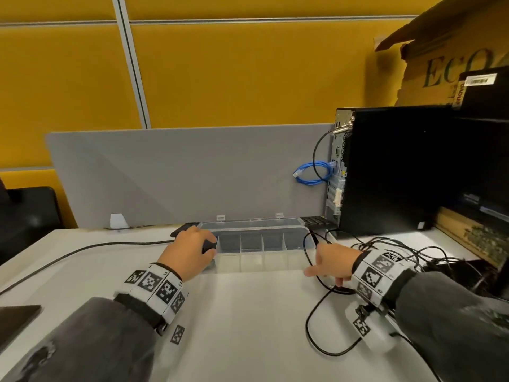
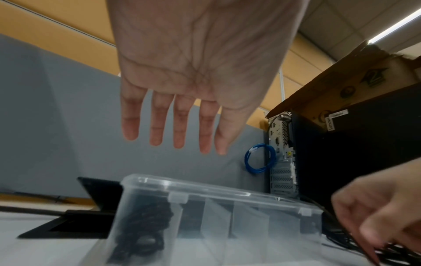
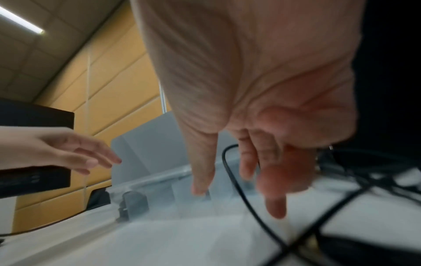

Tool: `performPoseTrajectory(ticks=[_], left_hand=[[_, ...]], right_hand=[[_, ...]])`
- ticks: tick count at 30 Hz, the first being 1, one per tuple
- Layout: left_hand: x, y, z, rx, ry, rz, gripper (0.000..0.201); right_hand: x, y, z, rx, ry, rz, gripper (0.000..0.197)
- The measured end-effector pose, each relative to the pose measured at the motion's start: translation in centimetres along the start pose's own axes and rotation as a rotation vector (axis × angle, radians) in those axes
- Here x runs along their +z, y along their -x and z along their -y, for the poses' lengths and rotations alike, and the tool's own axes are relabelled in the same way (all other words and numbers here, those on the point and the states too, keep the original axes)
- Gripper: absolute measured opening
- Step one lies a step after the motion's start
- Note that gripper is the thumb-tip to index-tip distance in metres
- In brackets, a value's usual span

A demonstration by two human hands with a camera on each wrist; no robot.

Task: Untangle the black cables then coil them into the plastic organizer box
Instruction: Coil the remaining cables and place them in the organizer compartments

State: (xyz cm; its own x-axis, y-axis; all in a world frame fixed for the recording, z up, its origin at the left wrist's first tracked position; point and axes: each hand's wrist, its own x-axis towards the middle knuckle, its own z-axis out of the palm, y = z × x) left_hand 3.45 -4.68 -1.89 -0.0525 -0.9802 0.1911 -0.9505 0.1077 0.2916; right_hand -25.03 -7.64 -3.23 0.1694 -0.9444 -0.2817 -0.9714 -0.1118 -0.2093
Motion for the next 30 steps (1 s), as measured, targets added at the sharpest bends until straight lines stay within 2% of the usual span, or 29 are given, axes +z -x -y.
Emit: performPoseTrajectory(ticks=[2,5,8,11,12,15,17,20,22,26,28,29,30], left_hand=[[-0.5,0.6,-1.6,0.036,0.01,0.01,0.031],[-0.8,1.4,-4.0,0.104,0.072,0.072,0.033],[-0.8,2.0,-6.9,0.158,0.221,0.141,0.046],[-0.4,2.4,-10.6,0.196,0.537,0.208,0.059],[-0.2,2.5,-12.0,0.243,0.617,0.214,0.053],[0.2,2.9,-14.9,0.357,0.886,0.203,0.017],[-0.2,3.1,-15.4,0.352,1.08,0.24,0.014],[-1.0,2.6,-13.8,0.266,1.172,0.176,0.028],[-1.2,2.1,-11.8,0.178,1.075,0.087,0.036],[-1.6,1.5,-7.1,0.034,0.956,-0.023,0.036],[-1.8,1.3,-4.4,-0.041,0.909,-0.1,0.034],[-2.1,1.4,-3.3,-0.067,0.881,-0.136,0.033],[-2.4,1.5,-2.6,-0.075,0.858,-0.167,0.031]], right_hand=[[0.8,0.6,0.0,-0.01,0.051,0.064,0.034],[0.1,1.5,0.0,-0.07,0.011,-0.024,0.015],[-3.2,3.2,0.0,-0.178,-0.389,-0.097,0.018],[-7.0,6.9,0.6,-0.434,-0.783,-0.198,0.024],[-8.0,8.2,0.7,-0.524,-0.908,-0.205,0.026],[-9.8,11.0,0.8,-0.726,-1.138,-0.198,0.028],[-10.1,11.5,0.2,-0.77,-1.244,-0.241,0.026],[-10.7,11.0,-1.2,-0.759,-1.413,-0.401,0.026],[-11.2,10.4,-2.6,-0.728,-1.537,-0.55,0.025],[-11.9,9.2,-6.1,-0.631,-1.702,-0.907,0.019],[-11.8,8.6,-7.8,-0.452,-1.721,-1.017,0.018],[-11.6,8.3,-8.5,-0.304,-1.663,-1.001,0.019],[-11.3,8.2,-8.8,-0.137,-1.524,-0.92,0.02]])
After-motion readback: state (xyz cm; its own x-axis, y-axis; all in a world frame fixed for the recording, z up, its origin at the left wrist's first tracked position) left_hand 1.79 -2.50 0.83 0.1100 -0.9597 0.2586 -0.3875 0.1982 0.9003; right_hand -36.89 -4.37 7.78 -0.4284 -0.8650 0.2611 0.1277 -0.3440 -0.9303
